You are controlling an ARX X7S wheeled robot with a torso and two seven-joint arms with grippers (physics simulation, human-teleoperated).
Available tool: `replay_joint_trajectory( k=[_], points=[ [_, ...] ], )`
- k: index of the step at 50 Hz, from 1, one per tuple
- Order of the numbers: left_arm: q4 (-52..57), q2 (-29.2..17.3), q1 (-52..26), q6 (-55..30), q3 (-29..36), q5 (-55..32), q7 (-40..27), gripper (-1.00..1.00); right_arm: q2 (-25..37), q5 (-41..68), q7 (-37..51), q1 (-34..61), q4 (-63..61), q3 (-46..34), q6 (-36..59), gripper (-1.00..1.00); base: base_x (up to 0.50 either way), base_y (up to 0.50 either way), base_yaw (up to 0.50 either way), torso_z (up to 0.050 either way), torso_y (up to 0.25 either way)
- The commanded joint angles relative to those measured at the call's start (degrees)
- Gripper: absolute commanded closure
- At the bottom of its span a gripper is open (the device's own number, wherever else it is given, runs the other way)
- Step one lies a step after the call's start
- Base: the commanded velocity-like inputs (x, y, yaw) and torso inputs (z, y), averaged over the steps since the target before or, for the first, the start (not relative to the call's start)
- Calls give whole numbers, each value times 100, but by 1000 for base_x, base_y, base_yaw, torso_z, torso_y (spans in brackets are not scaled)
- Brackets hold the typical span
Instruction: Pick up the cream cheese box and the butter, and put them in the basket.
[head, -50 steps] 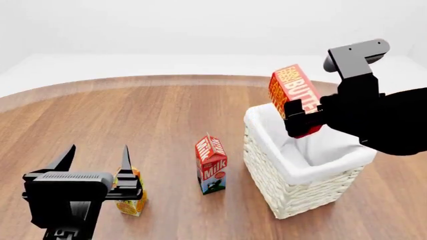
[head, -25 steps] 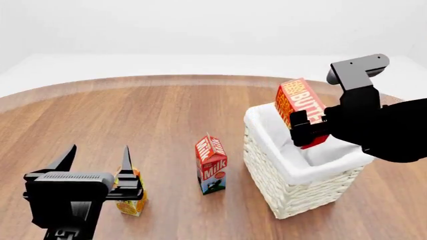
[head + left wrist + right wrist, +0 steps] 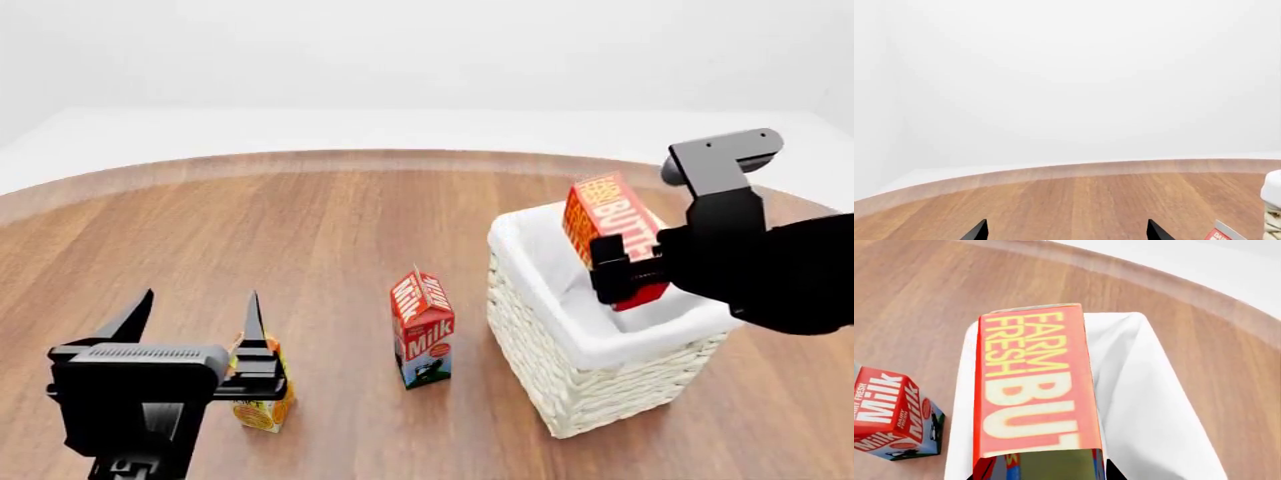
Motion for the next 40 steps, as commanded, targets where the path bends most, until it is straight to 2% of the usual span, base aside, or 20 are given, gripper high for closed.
replay_joint_trajectory(
  k=[1,40],
  points=[
    [-7,-3,5,15,18,12,-10,-100,-1,-341,-180,-3,64,7,-128,100,0,0,0,0,0],
    [-20,-27,-8,34,48,-8,-27,-100,-211,-726,-516,-116,533,-278,-437,100,0,0,0,1,1]
  ],
)
